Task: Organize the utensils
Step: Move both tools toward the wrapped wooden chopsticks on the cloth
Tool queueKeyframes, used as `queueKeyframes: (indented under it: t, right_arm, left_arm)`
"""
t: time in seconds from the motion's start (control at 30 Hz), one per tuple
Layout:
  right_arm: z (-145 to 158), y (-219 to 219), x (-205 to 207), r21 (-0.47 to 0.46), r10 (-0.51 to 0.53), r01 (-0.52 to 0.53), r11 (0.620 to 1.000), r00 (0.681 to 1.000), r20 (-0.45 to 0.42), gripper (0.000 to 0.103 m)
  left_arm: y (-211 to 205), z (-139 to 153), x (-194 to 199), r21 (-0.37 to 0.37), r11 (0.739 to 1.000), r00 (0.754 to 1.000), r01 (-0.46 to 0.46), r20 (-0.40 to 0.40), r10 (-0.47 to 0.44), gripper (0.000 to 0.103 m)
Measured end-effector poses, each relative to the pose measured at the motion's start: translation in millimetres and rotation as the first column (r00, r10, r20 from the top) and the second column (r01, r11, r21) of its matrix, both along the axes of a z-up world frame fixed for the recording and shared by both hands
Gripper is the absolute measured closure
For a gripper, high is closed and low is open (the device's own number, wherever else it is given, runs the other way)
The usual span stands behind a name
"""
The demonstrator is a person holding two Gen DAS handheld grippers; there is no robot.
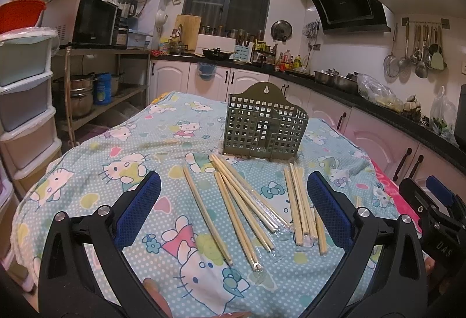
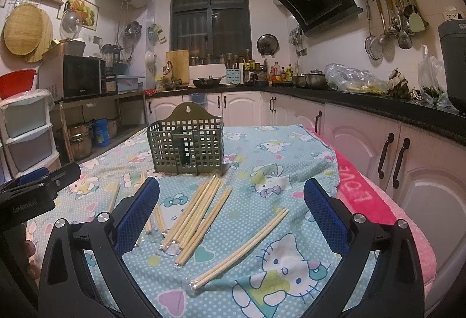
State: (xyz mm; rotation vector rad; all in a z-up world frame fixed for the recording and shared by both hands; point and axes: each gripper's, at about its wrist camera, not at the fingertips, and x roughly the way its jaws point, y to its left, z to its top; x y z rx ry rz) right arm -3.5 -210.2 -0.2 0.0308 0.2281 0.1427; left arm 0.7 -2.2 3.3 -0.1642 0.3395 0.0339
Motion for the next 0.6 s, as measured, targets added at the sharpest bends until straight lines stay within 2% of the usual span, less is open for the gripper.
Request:
queueKeyframes:
  t: [0.6]
  right_arm:
    - [-6,11,6,-0.01,0.015,-0.015,1.0,1.0,-0.023,0.006]
  left_arm:
    - [5,-1,0,-0.005,1.0,1.0,-0.005,-0.01,0.005,0.011]
